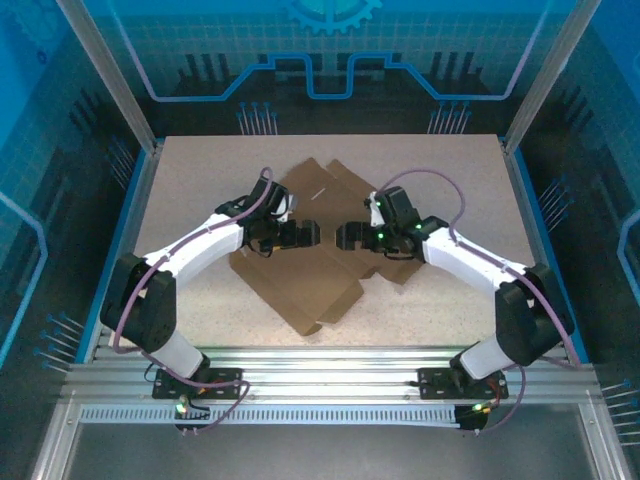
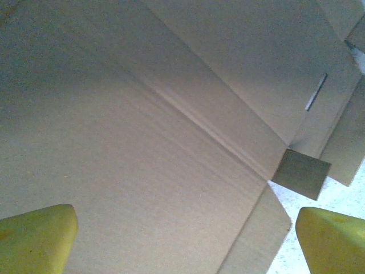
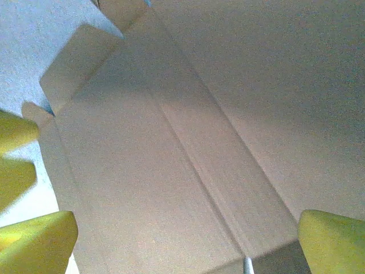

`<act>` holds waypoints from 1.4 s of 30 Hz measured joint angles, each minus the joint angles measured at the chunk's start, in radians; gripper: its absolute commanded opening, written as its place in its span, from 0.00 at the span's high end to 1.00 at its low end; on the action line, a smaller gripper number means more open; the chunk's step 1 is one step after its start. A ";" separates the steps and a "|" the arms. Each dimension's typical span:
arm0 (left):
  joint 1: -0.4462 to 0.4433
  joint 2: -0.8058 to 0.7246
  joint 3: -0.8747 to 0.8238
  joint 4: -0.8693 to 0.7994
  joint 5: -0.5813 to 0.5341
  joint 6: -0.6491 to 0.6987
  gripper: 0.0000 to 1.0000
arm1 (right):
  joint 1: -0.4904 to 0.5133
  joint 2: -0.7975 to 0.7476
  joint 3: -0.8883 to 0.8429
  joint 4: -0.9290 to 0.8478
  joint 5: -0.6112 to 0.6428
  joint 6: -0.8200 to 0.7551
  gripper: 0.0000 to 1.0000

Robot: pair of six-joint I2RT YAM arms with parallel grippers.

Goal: Fold the paper box

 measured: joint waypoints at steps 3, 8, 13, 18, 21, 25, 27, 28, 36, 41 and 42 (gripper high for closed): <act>0.011 0.013 0.000 -0.009 -0.008 0.021 0.01 | -0.006 -0.024 -0.053 -0.008 0.034 0.009 0.00; 0.026 0.052 -0.022 -0.011 -0.009 0.024 0.01 | -0.044 -0.025 -0.088 -0.016 0.066 0.027 0.00; 0.028 0.077 -0.061 -0.011 -0.005 0.020 0.01 | -0.088 -0.023 -0.106 0.005 0.078 0.043 0.00; 0.023 0.080 -0.130 0.029 0.035 -0.018 0.01 | -0.124 0.020 -0.122 0.021 0.078 0.050 0.00; 0.001 0.080 -0.185 0.058 0.054 -0.066 0.01 | -0.145 0.078 -0.111 0.037 0.074 0.050 0.00; -0.041 0.063 -0.224 0.134 0.073 -0.151 0.01 | -0.165 0.193 -0.050 0.063 0.071 0.050 0.00; -0.064 0.048 -0.257 0.185 0.082 -0.202 0.01 | -0.166 0.250 0.006 0.071 0.070 0.050 0.00; -0.073 0.041 -0.265 0.202 0.082 -0.222 0.01 | -0.166 0.272 0.031 0.071 0.070 0.050 0.00; -0.288 0.033 -0.291 0.319 0.082 -0.418 0.01 | -0.166 0.447 0.275 0.104 0.043 0.037 0.00; -0.365 0.005 -0.291 0.311 0.074 -0.487 0.01 | -0.163 0.455 0.343 0.108 0.032 -0.016 0.00; -0.365 -0.007 -0.290 0.302 0.066 -0.486 0.01 | -0.159 0.446 0.342 0.107 0.033 -0.028 0.00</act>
